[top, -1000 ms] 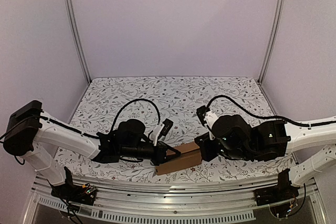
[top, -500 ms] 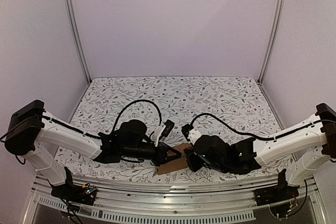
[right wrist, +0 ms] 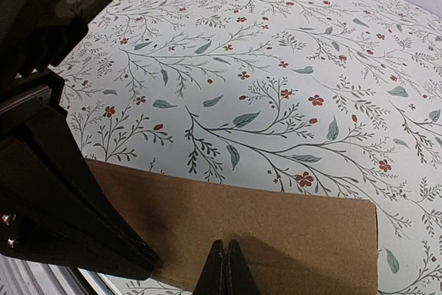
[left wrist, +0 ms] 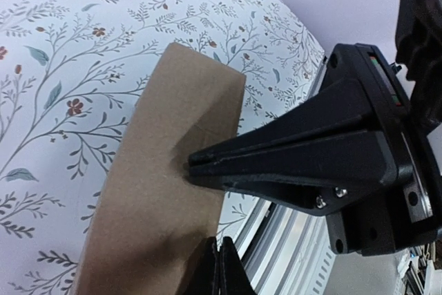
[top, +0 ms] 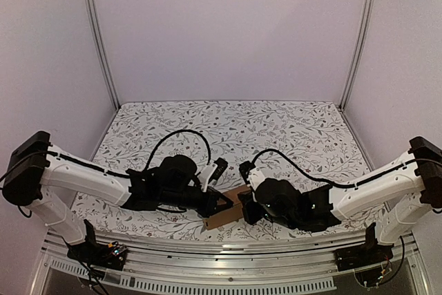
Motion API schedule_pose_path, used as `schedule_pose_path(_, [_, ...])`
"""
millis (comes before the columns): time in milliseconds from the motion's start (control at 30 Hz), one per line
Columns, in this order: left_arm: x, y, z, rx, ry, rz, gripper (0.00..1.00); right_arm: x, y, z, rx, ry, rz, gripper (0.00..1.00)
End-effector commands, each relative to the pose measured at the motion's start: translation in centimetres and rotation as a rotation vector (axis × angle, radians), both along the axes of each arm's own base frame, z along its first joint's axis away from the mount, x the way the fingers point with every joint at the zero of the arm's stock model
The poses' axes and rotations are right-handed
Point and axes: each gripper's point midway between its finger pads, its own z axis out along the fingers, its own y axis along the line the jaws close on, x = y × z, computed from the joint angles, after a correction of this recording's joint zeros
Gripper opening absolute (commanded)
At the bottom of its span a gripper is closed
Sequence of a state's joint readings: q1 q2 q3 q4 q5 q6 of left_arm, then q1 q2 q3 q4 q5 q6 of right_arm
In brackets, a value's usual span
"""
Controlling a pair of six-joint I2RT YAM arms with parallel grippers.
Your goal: Fold the paper box
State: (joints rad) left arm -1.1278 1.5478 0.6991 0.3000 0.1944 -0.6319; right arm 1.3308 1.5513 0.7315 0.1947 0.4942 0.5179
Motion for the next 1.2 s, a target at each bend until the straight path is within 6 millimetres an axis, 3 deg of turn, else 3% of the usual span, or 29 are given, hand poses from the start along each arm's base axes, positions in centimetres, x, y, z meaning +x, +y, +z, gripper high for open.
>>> schedule_pose_path(0, [2.0, 2.3, -0.1, 0.134, -0.061, 0.122, 0.00, -1.2, -0.8, -1.3, -0.075, 0.035, 0.046, 0.00])
schedule_pose_path(200, [2.4, 4.2, -0.2, 0.183, -0.071, 0.174, 0.00, -1.1, -0.6, -0.2, -0.071, 0.021, 0.053, 0.00])
schedule_pose_path(433, [0.2, 5.3, -0.6, 0.085, -0.023, 0.140, 0.00, -1.1, -0.7, -0.3, -0.079, 0.025, 0.049, 0.00])
schedule_pose_path(600, [-1.3, 5.8, -2.7, 0.039, 0.041, 0.110, 0.00, -1.0, -0.7, -0.5, -0.082, 0.030, 0.037, 0.00])
schedule_pose_path(900, [-1.7, 6.9, -6.0, 0.069, 0.081, 0.137, 0.00, -0.8, -1.3, -0.9, -0.105, 0.039, 0.002, 0.00])
schedule_pose_path(1167, [-1.9, 7.0, -7.3, 0.084, 0.099, 0.135, 0.00, 0.4, -1.8, 2.8, -0.068, 0.009, -0.010, 0.00])
